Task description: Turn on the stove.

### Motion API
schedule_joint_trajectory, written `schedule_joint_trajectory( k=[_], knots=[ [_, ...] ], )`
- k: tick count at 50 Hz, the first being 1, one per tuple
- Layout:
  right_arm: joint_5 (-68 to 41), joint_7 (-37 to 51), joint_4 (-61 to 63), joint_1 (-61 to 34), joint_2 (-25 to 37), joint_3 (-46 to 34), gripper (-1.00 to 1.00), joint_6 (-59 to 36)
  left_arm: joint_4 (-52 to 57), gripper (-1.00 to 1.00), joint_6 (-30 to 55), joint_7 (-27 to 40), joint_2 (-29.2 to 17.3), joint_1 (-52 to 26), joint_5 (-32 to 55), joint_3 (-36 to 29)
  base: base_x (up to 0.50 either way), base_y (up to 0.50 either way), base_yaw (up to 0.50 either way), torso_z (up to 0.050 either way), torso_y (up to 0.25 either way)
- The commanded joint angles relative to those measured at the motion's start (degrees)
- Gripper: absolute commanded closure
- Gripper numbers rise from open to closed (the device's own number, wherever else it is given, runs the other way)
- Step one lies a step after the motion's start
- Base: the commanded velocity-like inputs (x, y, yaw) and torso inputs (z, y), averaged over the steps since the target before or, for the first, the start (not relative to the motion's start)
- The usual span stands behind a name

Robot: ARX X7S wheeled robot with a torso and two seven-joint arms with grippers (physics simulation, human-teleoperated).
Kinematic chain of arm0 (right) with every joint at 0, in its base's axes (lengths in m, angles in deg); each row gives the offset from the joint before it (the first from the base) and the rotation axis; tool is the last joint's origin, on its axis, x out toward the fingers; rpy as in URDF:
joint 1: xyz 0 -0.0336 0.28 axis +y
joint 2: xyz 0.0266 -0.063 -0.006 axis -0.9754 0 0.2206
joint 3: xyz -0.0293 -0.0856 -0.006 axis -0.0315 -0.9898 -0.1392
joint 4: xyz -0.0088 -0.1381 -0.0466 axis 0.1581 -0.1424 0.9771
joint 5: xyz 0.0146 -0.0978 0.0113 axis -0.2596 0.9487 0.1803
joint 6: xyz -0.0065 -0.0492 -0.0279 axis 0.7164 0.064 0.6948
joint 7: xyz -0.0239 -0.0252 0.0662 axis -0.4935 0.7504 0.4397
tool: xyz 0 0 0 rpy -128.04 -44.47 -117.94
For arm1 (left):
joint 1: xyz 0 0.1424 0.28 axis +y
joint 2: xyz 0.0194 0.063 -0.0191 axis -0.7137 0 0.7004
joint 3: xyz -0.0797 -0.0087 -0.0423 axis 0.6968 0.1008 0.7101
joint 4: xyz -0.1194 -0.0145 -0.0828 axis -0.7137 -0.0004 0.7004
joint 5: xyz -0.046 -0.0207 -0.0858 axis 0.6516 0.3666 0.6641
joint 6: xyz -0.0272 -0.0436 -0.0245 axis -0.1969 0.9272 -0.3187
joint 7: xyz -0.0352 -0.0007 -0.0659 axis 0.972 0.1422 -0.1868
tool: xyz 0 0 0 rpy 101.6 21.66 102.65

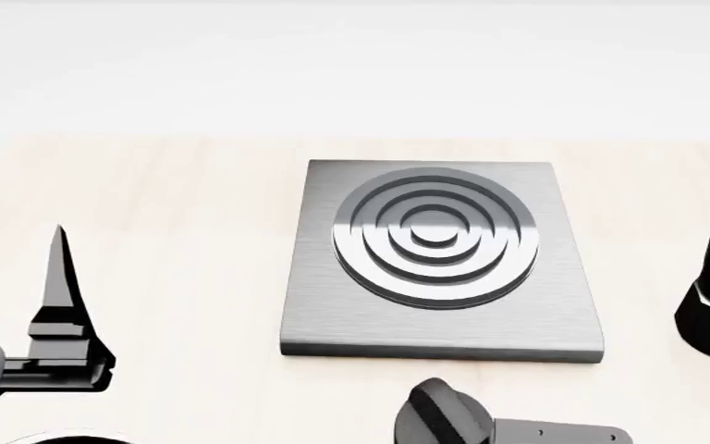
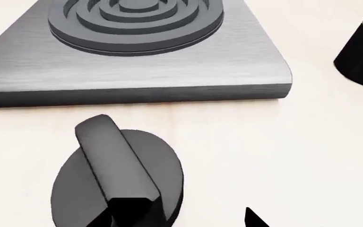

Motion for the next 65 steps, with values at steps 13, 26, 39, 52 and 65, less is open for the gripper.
schedule_joint_trajectory(
  k=[13,26,39,52,65],
  knots=[
    [-0.5,1.7,2.6,1.0,1.0,1.9,-1.00,-0.2,0.1,-1.00,0.1,0.4,-0.3,-0.2,0.3,-0.1,0.00,0.00,0.00,0.000,0.000],
    [-1.3,2.8,3.9,1.7,1.5,3.3,-1.00,-0.5,0.3,-1.00,0.2,0.6,-0.5,-0.3,0.5,-0.2,0.00,0.00,0.00,0.000,0.000],
    [-1.3,4.6,4.4,2.4,1.6,5.0,-1.00,0.0,-0.2,-1.00,-0.5,0.7,-0.6,-0.3,0.5,-0.3,0.00,0.00,0.00,0.000,0.000],
    [-1.0,5.7,5.0,3.0,2.1,5.3,-1.00,0.3,-0.1,-1.00,-0.7,0.9,-0.8,0.0,0.6,-0.4,0.00,0.00,0.00,0.000,0.000],
    [-1.5,7.5,7.8,3.5,2.7,6.4,-1.00,-1.0,0.0,-1.00,-0.4,1.2,-0.9,-0.3,0.8,-0.5,0.00,0.00,0.00,0.000,0.000]
  ],
)
